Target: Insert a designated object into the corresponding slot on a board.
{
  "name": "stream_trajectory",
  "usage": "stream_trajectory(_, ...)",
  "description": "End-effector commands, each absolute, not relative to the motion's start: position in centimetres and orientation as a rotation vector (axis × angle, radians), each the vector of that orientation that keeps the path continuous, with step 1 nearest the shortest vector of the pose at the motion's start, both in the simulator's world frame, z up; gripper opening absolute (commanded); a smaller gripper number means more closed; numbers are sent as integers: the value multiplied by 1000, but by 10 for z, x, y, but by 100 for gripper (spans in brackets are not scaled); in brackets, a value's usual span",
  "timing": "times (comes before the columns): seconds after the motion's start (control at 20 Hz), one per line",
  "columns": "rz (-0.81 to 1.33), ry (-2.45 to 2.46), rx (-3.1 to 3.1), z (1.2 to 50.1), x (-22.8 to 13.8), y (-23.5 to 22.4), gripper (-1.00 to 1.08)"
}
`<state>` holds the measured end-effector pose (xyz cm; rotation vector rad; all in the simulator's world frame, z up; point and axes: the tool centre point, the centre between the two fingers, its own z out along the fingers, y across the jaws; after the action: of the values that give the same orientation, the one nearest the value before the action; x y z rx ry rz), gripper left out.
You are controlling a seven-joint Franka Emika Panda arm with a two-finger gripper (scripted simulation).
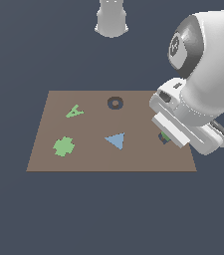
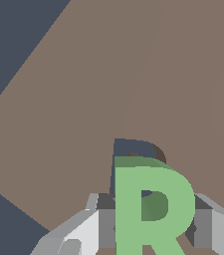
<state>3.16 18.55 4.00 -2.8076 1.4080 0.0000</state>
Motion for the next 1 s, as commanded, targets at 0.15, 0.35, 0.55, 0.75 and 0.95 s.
stream_trajectory(0.15, 0, 1511, -2754, 40, 37, 182, -100)
stream_trajectory(0.35, 0, 1538, -2739, 40, 38, 180, -100)
stream_trajectory(0.55, 1, 1535, -2741, 40, 38, 180, -100)
stream_trajectory(0.75, 1, 1538, -2738, 32, 38, 180, -100)
stream_trajectory(0.95, 1, 1539, -2738, 30, 38, 180, 100)
